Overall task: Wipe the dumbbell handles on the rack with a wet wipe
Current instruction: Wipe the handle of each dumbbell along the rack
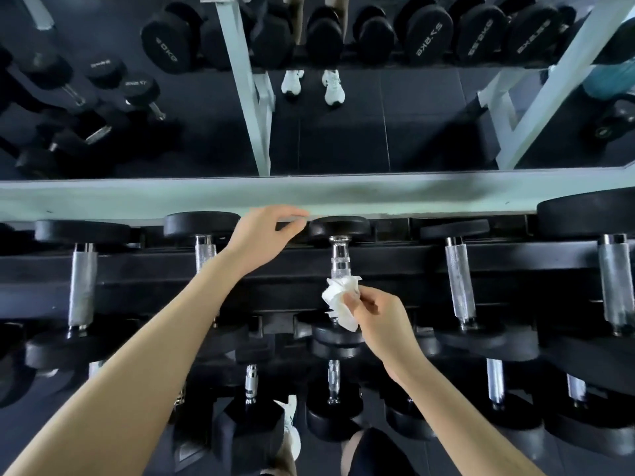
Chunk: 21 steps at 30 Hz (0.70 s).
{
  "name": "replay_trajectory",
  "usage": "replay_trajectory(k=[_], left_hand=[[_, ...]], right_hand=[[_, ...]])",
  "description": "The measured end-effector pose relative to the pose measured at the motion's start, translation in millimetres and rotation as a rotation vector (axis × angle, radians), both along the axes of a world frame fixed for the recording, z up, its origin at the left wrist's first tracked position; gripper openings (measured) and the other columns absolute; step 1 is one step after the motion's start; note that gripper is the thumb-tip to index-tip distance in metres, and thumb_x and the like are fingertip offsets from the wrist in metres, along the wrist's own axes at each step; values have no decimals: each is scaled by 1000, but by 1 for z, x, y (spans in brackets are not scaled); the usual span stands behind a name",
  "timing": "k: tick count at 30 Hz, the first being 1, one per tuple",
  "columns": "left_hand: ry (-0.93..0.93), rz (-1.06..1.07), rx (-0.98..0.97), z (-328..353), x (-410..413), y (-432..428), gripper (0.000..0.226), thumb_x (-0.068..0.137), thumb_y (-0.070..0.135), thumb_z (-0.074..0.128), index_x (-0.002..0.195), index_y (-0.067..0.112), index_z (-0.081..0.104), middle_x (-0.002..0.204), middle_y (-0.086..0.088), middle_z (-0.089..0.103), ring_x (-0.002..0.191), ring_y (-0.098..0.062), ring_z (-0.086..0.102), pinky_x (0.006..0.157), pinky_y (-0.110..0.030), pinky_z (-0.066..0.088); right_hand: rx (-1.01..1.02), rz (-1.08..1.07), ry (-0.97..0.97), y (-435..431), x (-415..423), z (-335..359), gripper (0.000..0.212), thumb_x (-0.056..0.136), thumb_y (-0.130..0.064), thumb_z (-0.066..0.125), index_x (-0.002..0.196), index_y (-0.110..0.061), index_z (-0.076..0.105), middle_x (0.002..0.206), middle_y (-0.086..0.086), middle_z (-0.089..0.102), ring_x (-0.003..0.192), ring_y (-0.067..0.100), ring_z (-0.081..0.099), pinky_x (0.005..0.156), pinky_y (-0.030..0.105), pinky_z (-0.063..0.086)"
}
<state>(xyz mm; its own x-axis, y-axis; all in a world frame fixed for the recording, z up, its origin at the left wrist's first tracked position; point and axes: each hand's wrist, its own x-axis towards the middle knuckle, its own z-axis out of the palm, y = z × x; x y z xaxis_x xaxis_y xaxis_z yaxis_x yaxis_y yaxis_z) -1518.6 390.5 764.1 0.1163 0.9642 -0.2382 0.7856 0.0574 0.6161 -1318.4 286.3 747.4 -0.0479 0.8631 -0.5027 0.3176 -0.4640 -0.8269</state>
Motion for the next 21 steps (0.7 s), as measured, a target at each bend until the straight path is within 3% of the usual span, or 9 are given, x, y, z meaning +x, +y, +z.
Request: replay_trajectory(k=[2, 5, 8, 10, 12, 14, 16, 18, 21], left_hand=[[106, 115, 116, 9, -22, -7, 26, 95, 31, 52, 117, 24, 65, 120, 9, 65, 103, -13, 62, 76, -21, 40], [223, 271, 231, 16, -63, -15, 26, 95, 29, 53, 115, 19, 66, 120, 4, 65, 102, -19, 62, 79, -25, 40], [294, 286, 228, 17, -105, -21, 28, 94, 30, 55, 118, 20, 66, 126, 5, 62, 109, -19, 58, 80, -25, 37], [270, 237, 139, 12, -122, -22, 30, 93, 29, 56, 123, 25, 62, 127, 5, 60, 108, -17, 57, 80, -25, 36], [162, 165, 56, 8, -142, -27, 35, 93, 25, 57, 128, 30, 58, 119, 7, 62, 99, -15, 57, 79, -24, 40], [70, 89, 39, 4, -159, -27, 39, 93, 20, 58, 130, 32, 55, 116, 12, 61, 94, -11, 55, 78, -21, 38], [17, 48, 37, 3, -169, -26, 39, 92, 20, 59, 130, 29, 56, 117, 15, 60, 89, -7, 52, 78, -17, 36], [-12, 29, 50, 0, -175, -22, 38, 91, 22, 60, 128, 29, 58, 122, 14, 61, 90, -4, 52, 78, -16, 36], [-33, 16, 86, -6, -179, -17, 34, 90, 24, 62, 123, 31, 62, 117, 13, 63, 81, -1, 49, 65, -7, 33]], right_hand=[[21, 32, 11, -2, -17, 4, 29, 96, -25, 52, 77, -5, 61, 47, -12, 37, 46, 7, 29, 45, 19, 24], [43, 70, 19, 0, -49, 0, 30, 97, -24, 51, 69, -15, 56, 41, -13, 36, 41, 4, 29, 42, 16, 22], [73, 90, 22, 5, -96, -10, 16, 96, -26, 52, 95, -19, 66, 68, -12, 60, 59, 3, 50, 54, 13, 36], [84, 81, -1, 10, -122, -22, 20, 96, -27, 52, 106, -18, 66, 77, -12, 62, 69, 1, 55, 60, 9, 39], [117, 88, -56, 14, -155, -33, 23, 97, -28, 51, 101, -14, 68, 68, -16, 52, 60, -2, 46, 53, 8, 35], [124, 80, -133, 15, -187, -44, 28, 97, -28, 51, 103, -9, 70, 70, -8, 58, 62, 0, 46, 52, 12, 32], [99, 71, -216, 9, -215, -51, 25, 95, -25, 53, 78, -13, 66, 66, -3, 55, 64, 9, 46, 50, 18, 28], [123, 3, -310, 4, -235, -52, 43, 91, -20, 58, 54, -20, 37, 54, -8, 37, 54, 9, 35, 47, 19, 25], [179, -162, -319, 12, -253, -47, 51, 89, -17, 61, 54, -26, 25, 54, -13, 30, 50, 5, 29, 48, 16, 31]])
